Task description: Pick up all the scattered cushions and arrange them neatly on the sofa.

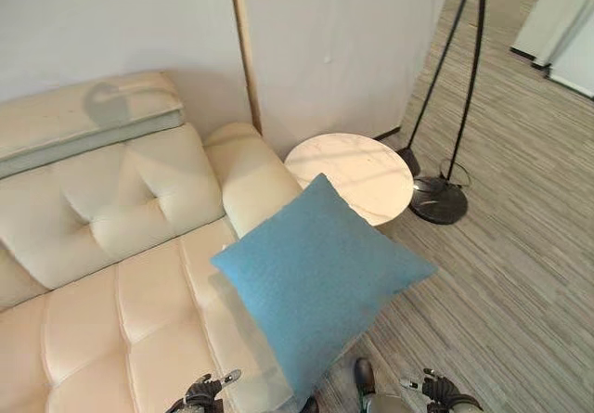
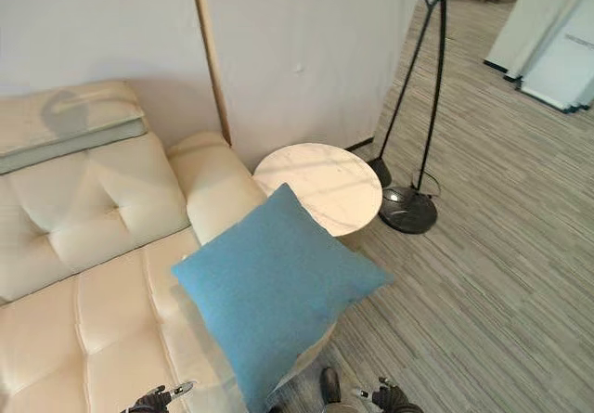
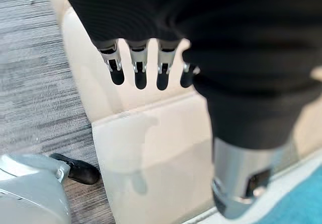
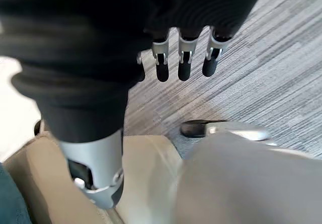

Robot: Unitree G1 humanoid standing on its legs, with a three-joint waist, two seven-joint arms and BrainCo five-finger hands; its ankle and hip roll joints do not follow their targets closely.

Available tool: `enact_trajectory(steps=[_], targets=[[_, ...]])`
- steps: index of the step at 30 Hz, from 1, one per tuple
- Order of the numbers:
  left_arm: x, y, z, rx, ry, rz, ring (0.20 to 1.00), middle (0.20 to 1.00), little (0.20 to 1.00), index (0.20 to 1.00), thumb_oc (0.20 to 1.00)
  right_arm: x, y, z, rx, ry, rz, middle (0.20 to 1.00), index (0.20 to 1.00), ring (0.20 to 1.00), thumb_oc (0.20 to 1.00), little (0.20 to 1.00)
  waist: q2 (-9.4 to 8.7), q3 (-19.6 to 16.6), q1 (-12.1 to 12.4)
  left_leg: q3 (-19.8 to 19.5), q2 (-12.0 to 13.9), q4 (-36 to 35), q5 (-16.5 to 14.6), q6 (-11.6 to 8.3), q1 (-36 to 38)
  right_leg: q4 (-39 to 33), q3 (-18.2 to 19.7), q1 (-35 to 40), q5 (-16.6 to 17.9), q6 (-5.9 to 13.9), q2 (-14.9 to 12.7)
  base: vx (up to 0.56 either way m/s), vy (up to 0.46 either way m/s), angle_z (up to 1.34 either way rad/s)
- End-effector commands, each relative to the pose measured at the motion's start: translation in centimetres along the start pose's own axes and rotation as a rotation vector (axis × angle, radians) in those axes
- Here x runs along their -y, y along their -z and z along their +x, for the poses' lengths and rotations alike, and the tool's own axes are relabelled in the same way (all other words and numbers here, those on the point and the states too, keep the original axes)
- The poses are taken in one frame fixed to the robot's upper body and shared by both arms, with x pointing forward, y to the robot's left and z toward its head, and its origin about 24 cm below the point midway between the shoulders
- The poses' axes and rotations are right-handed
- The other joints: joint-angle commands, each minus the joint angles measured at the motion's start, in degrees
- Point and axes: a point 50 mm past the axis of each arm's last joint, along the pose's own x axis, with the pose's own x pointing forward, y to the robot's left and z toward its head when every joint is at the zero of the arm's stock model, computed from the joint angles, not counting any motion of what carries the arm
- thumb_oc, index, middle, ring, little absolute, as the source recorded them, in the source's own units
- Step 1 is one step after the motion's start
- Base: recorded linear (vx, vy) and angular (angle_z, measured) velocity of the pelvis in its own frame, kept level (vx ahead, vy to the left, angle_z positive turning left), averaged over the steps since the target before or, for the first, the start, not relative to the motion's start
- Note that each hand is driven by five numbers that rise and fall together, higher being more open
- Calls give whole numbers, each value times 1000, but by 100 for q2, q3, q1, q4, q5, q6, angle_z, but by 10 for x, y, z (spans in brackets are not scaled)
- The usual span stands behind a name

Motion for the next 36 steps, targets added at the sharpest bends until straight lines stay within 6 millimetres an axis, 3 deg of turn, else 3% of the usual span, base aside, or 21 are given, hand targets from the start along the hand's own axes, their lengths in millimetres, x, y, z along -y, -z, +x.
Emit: enact_trajectory(steps=[1, 3, 6, 8, 9, 10, 11, 15, 16, 18, 21, 23, 24, 25, 28, 30, 31, 32, 34, 36], targets=[[2, -7, 1, 26, 0, -5, 1000, 1000, 1000, 1000, 1000, 13, -13, 2, 32, 22, -30, 1000, 1000, 1000, 1000, 1000, -99, 55, 49, 109, 717, 269, -363, -478, -53, -92, -298, 313, -34, 52, -24, 195, -418, 85], [1, -7, 1, 25, -12, -35, 1000, 1000, 1000, 1000, 1000, 14, -15, 2, 40, 23, -67, 1000, 1000, 1000, 1000, 1000, -122, 55, 70, 61, 879, 346, -278, -592, -103, -86, -414, 399, -109, -13, 62, 128, -445, 40], [8, -8, 1, 20, 9, -90, 1000, 1000, 1000, 1000, 1000, 18, -18, 2, 53, 32, -82, 1000, 1000, 1000, 1000, 1000, -231, 79, 28, 69, 982, 653, -74, -648, -442, -289, -882, 671, -222, -198, 83, 81, -420, 77], [17, -11, 2, 13, 28, -176, 1000, 1000, 1000, 1000, 1000, 24, -22, 1, 62, 54, -97, 1000, 1000, 1000, 1000, 1000, -312, 132, -17, 769, 1037, 891, -87, -586, -633, -406, -1394, 928, -327, -290, 58, 85, -400, 122], [17, -11, 2, 13, 28, -176, 1000, 1000, 1000, 1000, 1000, 24, -22, 1, 62, 54, -97, 1000, 1000, 1000, 1000, 1000, -314, 125, -22, 765, 1034, 890, -83, -585, -642, -408, -1399, 921, -324, -290, 56, 52, -138, 80], [18, -12, 2, 13, 29, -194, 1000, 1000, 1000, 1000, 1000, 25, -21, 1, 57, 58, -101, 1000, 1000, 1000, 1000, 1000, -317, 114, -30, 1037, 1057, 852, -145, -586, -622, -429, -1499, 970, -368, -295, 59, 71, -129, 114], [23, -16, 2, 21, 40, -217, 1000, 1000, 1000, 1000, 1000, 27, -20, 1, 50, 69, -116, 1000, 1000, 1000, 1000, 1000, -272, 75, -87, 1640, 1098, 583, -106, -604, -518, -448, -1808, 1092, -485, -308, 102, 73, -129, 110], [27, -24, 2, 42, 53, -212, 1000, 1000, 1000, 1000, 1000, 32, -23, 1, 59, 95, -125, 1000, 1000, 1000, 1000, 1000, -193, -27, -138, 1912, 1008, 51, 142, -643, -487, -448, -2187, 1139, -608, -291, 158, 71, -47, 83], [28, -40, 2, 91, 61, -211, 1000, 1000, 1000, 1000, 1000, 39, -31, 0, 76, 126, -121, 1000, 1000, 1000, 1000, 1000, -183, -37, -158, 1912, 972, -26, 250, -680, -638, -448, -2379, 1112, -624, -300, 169, 36, 16, 56], [23, -50, 2, 119, 42, -209, 1000, 1000, 1000, 1000, 1000, 45, -38, 0, 91, 150, -116, 1000, 1000, 1000, 1000, 1000, -225, -2, -146, 1910, 966, -26, 296, -763, -742, -448, -2488, 1174, -675, -270, 137, 78, 46, 61], [13, -58, 3, 140, 19, -219, 1000, 1000, 1000, 1000, 1000, 55, -39, 0, 79, 180, -126, 1000, 1000, 1000, 1000, 1000, -259, -13, -126, 1976, 981, -26, 210, -758, -720, -448, -2598, 1292, -708, -260, 119, 105, 112, 22], [0, -64, 3, 151, -9, -230, 1000, 1000, 1000, 1000, 1000, 73, -40, -2, 48, 227, -149, 1000, 1000, 1000, 1000, 1000, -337, -102, -100, 1894, 925, -26, 89, -711, -629, -448, -2669, 1424, -710, -227, 70, 186, 219, 8], [-17, -80, 3, 187, -47, -257, 1000, 1000, 1000, 1000, 1000, 100, -49, -7, 46, 289, -139, 1000, 1000, 1000, 1000, 1000, -416, -162, -120, 1949, 872, -26, -23, -646, -514, -213, -2628, 1437, -744, -166, -30, 140, 190, 9], [-17, -80, 3, 188, -47, -257, 1000, 1000, 1000, 1000, 1000, 100, -50, -7, 47, 289, -138, 1000, 1000, 1000, 1000, 1000, -416, -157, -116, 1952, 872, -26, -25, -645, -512, -204, -2625, 1434, -749, -165, -32, 131, 242, 8], [-36, -112, -3, 278, -67, -301, 1000, 1000, 1000, 1000, 1000, 144, -63, -19, 26, 387, -170, 1000, 1000, 1000, 1000, 1000, -496, -43, -103, 1991, 815, -26, -156, -469, -373, 784, -2464, 1067, -730, 21, -242, 35, 247, 2], [-39, -125, -6, 319, -54, -331, 1000, 1000, 1000, 1000, 1000, 169, -81, -30, 47, 448, -195, 1000, 1000, 1000, 1000, 1000, -493, 74, -134, 2052, 810, -26, -111, -360, -368, 1313, -2297, 693, -508, 119, -307, -73, 255, -11], [-39, -137, -7, 338, -38, -349, 1000, 1000, 1000, 1000, 1000, 187, -90, -38, 38, 492, -192, 1000, 1000, 1000, 1000, 1000, -525, 128, -173, 2005, 806, -26, -129, -347, -382, 1468, -1955, 450, -469, 174, -259, -70, 179, -7], [-39, -138, -7, 338, -38, -349, 1000, 1000, 1000, 1000, 1000, 187, -90, -38, 38, 492, -191, 1000, 1000, 1000, 1000, 1000, -521, 119, -169, 2010, 811, -26, -124, -348, -395, 1462, -1951, 436, -460, 171, -254, 21, 142, -4], [-36, -153, -9, 366, -18, -332, 1000, 1000, 1000, 1000, 1000, 196, -109, -43, 57, 520, -192, 1000, 1000, 1000, 1000, 1000, -541, 83, -117, 1986, 814, -26, -143, -382, -435, 720, -1824, 428, -347, 123, -191, 40, 40, -6], [-20, -165, -10, 373, 21, -321, 1000, 1000, 1000, 1000, 1000, 183, -136, -39, 116, 500, -208, 1000, 1000, 1000, 1000, 1000, -637, 129, -97, 2031, 805, -26, -128, -415, -413, -4, -1803, 408, -67, 107, -105, 40, -36, -25]])
